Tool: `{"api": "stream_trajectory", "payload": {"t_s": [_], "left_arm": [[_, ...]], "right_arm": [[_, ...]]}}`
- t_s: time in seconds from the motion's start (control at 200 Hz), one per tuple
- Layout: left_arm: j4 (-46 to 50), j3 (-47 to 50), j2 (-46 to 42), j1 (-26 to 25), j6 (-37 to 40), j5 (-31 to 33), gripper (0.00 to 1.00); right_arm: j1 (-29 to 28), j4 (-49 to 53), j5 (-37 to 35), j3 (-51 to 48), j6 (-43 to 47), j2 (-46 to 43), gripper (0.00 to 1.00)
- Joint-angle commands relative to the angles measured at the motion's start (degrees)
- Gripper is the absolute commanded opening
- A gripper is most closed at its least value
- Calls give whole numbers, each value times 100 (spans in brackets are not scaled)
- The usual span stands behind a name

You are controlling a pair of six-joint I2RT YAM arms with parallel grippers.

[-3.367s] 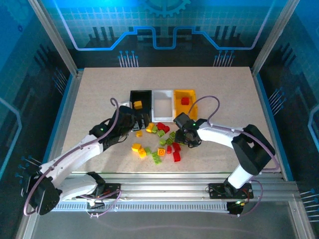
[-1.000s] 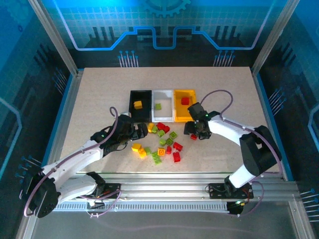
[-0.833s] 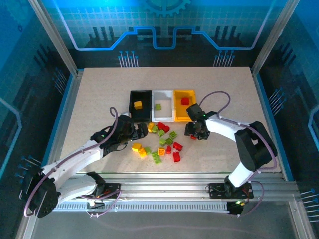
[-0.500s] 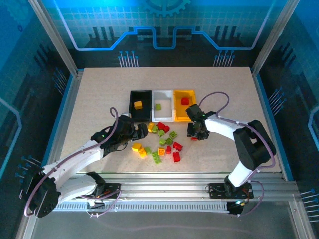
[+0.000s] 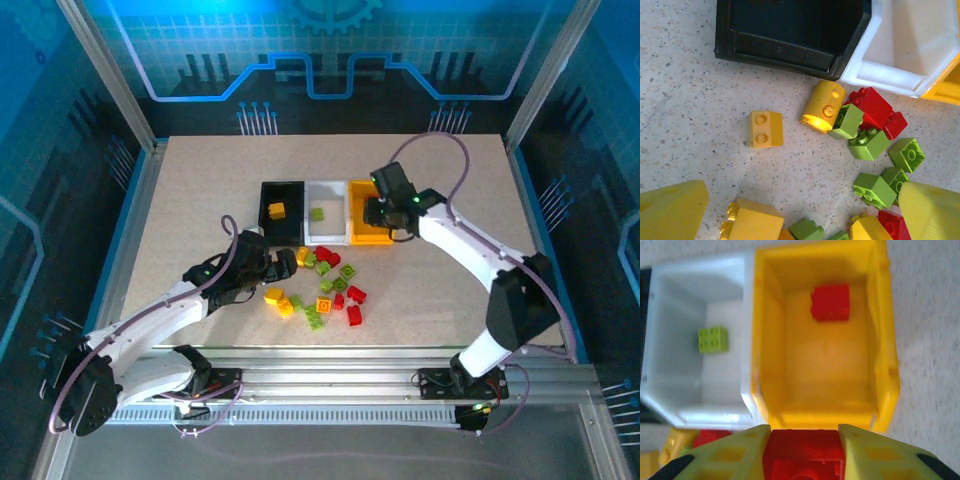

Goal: Sort the legos into containers by color

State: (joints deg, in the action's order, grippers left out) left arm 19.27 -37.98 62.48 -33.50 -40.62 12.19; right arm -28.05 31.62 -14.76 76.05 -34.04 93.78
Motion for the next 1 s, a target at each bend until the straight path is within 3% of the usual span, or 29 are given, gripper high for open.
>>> {"api": "stream_trajectory", "payload": {"t_s": [0.0,0.225,0.455,0.725,0.991], "left_arm": [[204,-220,89,0,-79,-132,99],[566,-324,61,0,-13,-155,99],[756,-353,-86,-7,44,-217,99],[1298,-373,311,-79,69,-345,95],[50,-395,1203,-76,426,33,92]], "right_arm": [[74,54,-437,532,252,740,39],[251,311,-686,1442,240,1785,47],[261,277,-495,1504,196,1635,66],[-2,-126,-274,548,163,872,68],[-77,-415,-123,26,65,547,67]]}}
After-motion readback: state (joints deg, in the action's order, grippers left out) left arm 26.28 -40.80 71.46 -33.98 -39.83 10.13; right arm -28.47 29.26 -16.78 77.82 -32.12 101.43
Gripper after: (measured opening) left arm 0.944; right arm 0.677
